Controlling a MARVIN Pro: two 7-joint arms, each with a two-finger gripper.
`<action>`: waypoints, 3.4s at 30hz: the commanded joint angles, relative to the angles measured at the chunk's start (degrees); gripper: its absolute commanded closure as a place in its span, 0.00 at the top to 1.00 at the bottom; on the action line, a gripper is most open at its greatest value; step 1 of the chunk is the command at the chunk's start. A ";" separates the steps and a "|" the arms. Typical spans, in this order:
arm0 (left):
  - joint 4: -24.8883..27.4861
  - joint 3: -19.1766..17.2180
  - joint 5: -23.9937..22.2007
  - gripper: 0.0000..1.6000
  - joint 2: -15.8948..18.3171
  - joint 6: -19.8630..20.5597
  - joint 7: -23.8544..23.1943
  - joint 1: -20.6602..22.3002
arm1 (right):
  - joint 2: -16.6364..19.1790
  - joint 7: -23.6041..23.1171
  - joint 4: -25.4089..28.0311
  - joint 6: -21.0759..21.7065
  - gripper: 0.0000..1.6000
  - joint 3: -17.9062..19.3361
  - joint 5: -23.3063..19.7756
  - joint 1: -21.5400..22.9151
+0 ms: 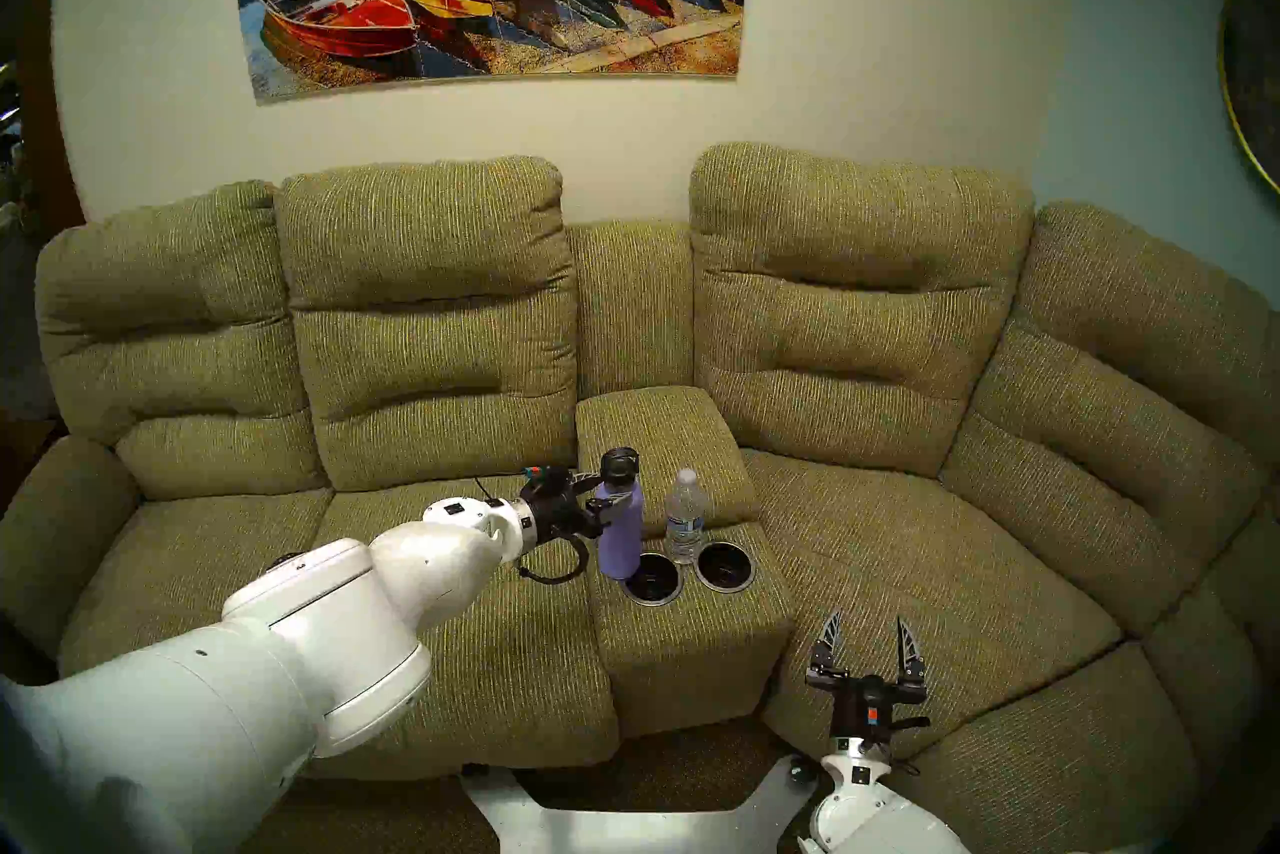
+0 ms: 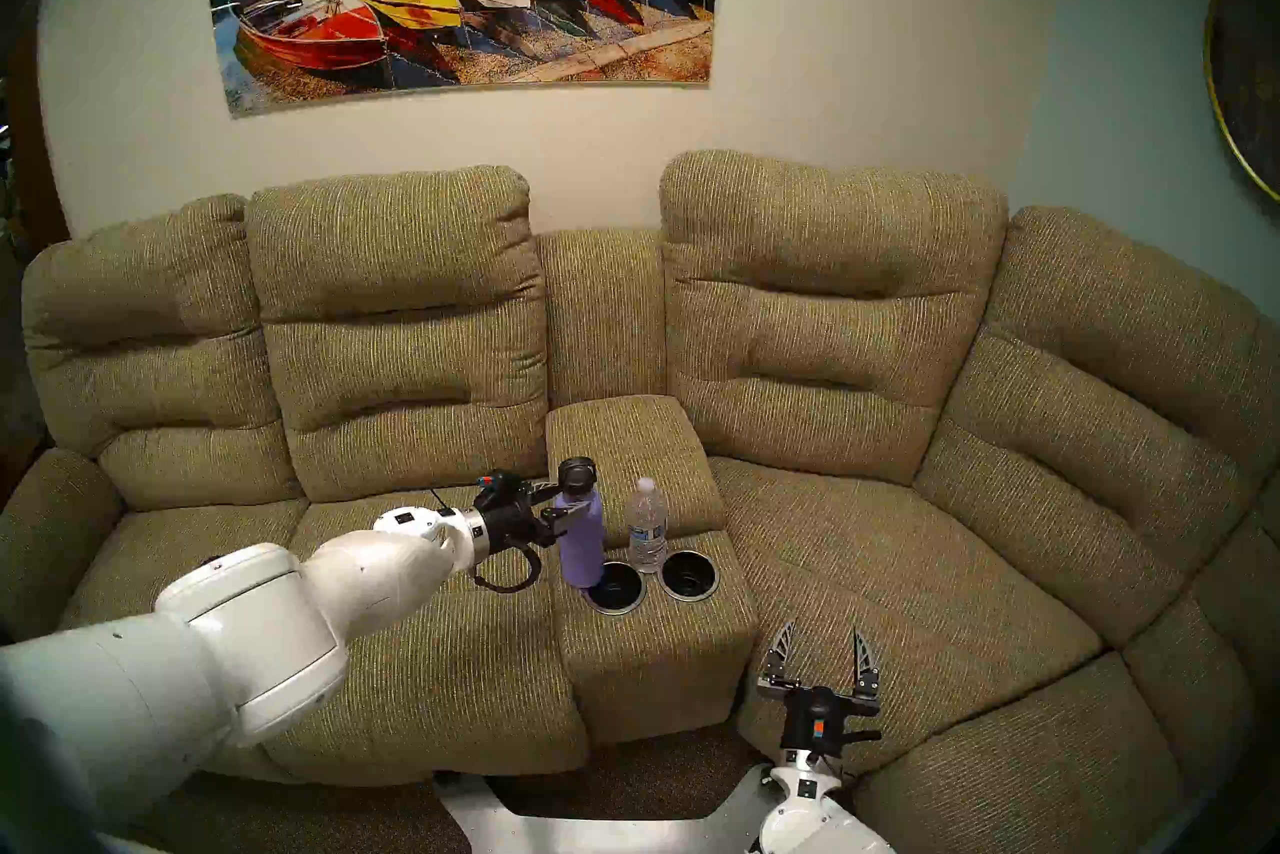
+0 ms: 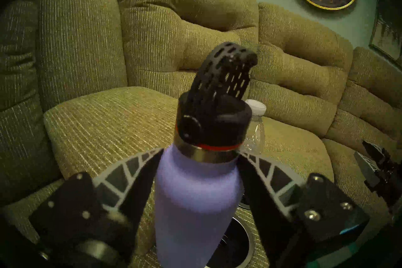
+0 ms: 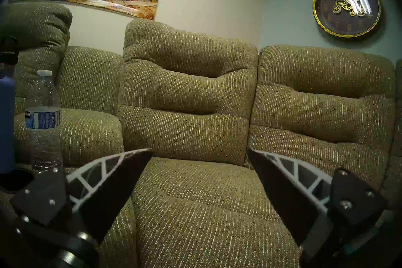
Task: Put bottles into cup holders
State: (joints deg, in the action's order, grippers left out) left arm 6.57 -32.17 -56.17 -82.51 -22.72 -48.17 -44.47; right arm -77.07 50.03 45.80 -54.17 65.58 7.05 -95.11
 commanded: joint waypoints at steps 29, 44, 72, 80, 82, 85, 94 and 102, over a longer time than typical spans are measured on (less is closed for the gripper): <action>3.90 -4.90 -3.48 0.00 -1.77 -9.25 -6.03 -3.61 | -0.10 0.15 0.26 -0.17 1.00 -0.22 -0.35 0.22; 2.87 -5.86 -3.57 0.00 -3.29 -10.77 -5.90 -5.44 | -0.05 0.13 0.20 -0.16 1.00 -0.38 -0.55 0.29; 0.46 -5.51 -2.38 0.00 -2.04 -12.46 -4.67 -6.29 | 0.04 0.12 0.10 -0.15 1.00 -0.66 -0.81 0.39; 0.10 -5.38 -2.11 0.00 -1.88 -13.23 -3.43 -6.68 | 0.06 0.13 0.08 -0.15 1.00 -0.73 -0.88 0.42; -0.01 -4.98 -1.67 0.00 -1.98 -13.32 -3.14 -6.89 | 0.07 0.13 0.07 -0.15 1.00 -0.75 -0.90 0.42; -0.12 -4.21 -0.92 0.00 -2.50 -13.48 -2.58 -7.27 | 0.07 0.13 0.06 -0.15 1.00 -0.77 -0.92 0.43; 0.02 -1.52 1.96 0.00 -4.34 -13.10 -0.14 -6.90 | 0.10 0.13 0.04 -0.16 1.00 -0.85 -1.00 0.46; -0.27 0.53 4.38 0.00 -5.77 -11.88 2.97 -6.37 | 0.13 0.11 0.00 -0.14 1.00 -0.93 -1.07 0.49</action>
State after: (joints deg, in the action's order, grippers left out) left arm 5.88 -32.42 -52.63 -86.29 -35.26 -46.40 -52.31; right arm -76.90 50.03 45.55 -54.20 64.57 5.98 -94.72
